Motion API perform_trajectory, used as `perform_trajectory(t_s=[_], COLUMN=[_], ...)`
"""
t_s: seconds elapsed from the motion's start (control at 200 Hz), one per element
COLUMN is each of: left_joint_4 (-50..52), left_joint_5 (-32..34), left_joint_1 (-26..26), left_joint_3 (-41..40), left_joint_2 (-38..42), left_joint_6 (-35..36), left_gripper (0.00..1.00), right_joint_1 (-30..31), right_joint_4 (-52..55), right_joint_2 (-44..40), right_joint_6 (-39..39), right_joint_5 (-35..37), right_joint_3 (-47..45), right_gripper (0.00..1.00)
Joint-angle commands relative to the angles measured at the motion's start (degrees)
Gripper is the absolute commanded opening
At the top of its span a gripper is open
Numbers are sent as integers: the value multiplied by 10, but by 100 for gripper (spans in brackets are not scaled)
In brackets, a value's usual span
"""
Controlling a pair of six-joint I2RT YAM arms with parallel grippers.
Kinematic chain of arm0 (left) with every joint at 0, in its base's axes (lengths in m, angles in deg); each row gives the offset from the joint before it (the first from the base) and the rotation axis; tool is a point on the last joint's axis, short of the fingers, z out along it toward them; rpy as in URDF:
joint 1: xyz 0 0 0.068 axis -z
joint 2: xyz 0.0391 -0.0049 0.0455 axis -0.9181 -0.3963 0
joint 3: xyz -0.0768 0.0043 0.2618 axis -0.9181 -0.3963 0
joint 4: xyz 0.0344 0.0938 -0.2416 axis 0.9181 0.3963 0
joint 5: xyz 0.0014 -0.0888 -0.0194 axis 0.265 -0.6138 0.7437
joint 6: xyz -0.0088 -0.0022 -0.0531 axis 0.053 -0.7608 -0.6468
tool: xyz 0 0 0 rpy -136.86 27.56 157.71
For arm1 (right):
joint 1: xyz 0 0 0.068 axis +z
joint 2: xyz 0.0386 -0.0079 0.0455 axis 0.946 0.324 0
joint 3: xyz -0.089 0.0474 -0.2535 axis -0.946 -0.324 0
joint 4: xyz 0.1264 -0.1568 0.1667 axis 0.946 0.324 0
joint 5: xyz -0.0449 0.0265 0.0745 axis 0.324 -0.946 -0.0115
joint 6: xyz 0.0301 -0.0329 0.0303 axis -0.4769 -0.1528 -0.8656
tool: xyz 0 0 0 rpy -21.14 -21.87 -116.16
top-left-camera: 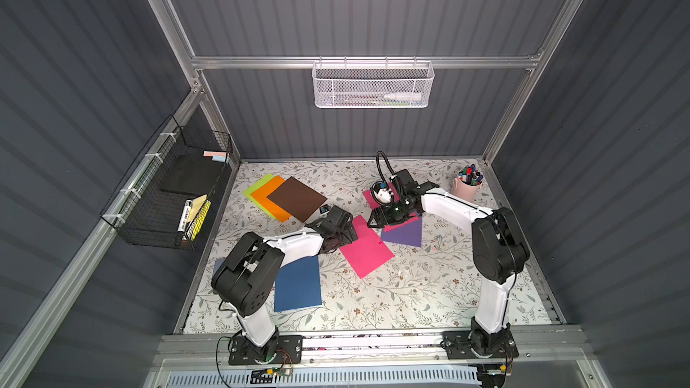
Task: Unclip the paperclips from the documents
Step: Adjust the document at the center of the board.
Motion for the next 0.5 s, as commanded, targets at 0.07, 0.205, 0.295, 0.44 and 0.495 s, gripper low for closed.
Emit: perform_trajectory(t_s=[0.07, 0.205, 0.295, 0.44, 0.495], left_joint_4=[15, -5, -22, -42, -52], left_joint_5=[-4, -14, -20, -43, -50], left_joint_1=[-29, -33, -36, -37, -36], left_joint_3=[-12, -11, -7, 7, 10], left_joint_2=[-22, -36, -48, -75, -80], left_joint_6=[44, 50, 58, 73, 76], left_gripper=[88, 84, 80, 71, 69], right_joint_1=[3, 7, 8, 9, 9], right_joint_4=[37, 40, 38, 43, 43], right_joint_2=[72, 102, 116, 130, 131], right_joint_6=[-22, -25, -26, -27, -27], right_joint_5=[30, 37, 37, 31, 29], right_joint_3=[60, 80, 89, 102, 104], right_gripper=[72, 72, 73, 73, 73])
